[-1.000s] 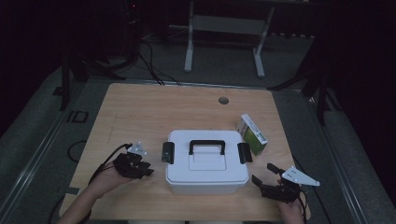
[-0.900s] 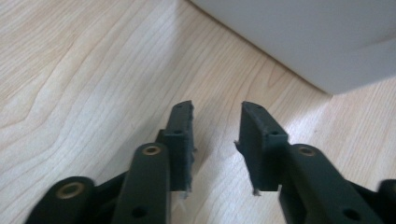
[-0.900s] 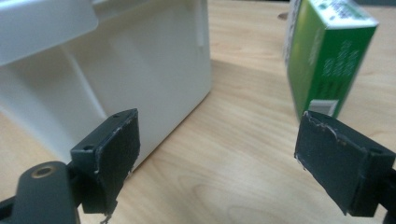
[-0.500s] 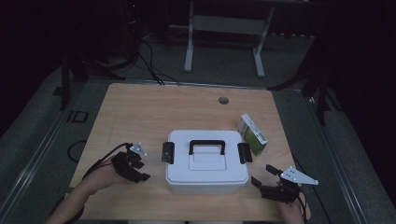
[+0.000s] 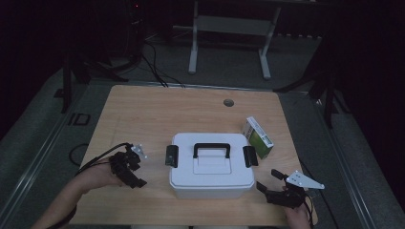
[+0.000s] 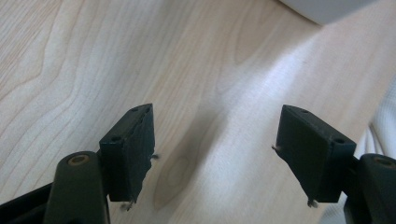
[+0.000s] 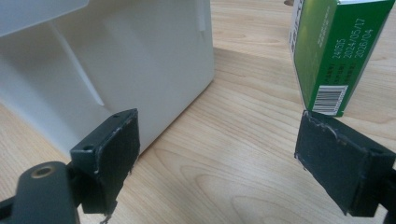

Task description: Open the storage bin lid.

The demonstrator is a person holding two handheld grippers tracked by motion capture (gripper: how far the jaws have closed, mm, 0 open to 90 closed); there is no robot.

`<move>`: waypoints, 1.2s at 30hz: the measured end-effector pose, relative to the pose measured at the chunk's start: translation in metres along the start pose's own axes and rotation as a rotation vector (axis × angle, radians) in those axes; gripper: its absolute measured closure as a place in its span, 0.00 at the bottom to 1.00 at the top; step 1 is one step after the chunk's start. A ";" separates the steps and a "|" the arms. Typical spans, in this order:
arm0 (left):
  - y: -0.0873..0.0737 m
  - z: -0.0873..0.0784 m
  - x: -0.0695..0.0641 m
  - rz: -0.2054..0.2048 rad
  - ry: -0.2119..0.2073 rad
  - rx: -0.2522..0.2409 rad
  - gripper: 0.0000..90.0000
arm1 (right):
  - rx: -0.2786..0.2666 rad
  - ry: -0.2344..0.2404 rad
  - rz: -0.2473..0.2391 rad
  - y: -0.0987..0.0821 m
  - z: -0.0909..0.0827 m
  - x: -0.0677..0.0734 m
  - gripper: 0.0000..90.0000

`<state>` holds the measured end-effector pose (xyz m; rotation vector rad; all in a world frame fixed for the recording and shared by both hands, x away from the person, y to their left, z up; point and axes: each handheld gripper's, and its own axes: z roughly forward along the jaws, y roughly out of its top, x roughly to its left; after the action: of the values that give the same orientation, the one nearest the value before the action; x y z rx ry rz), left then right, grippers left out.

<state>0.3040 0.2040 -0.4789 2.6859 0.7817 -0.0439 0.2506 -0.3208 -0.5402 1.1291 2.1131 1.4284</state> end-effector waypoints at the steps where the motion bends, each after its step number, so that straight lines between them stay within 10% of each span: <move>1: 0.000 0.000 0.000 0.000 0.000 0.000 0.32 | 0.000 0.000 0.000 0.000 0.000 0.000 0.15; 36: 0.072 -0.085 -0.027 0.215 0.027 0.028 0.32 | 0.012 0.015 -0.002 0.000 0.002 0.000 0.15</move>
<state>0.3139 0.1615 -0.3723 2.7864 0.4991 0.0345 0.2520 -0.3195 -0.5414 1.1233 2.1354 1.4292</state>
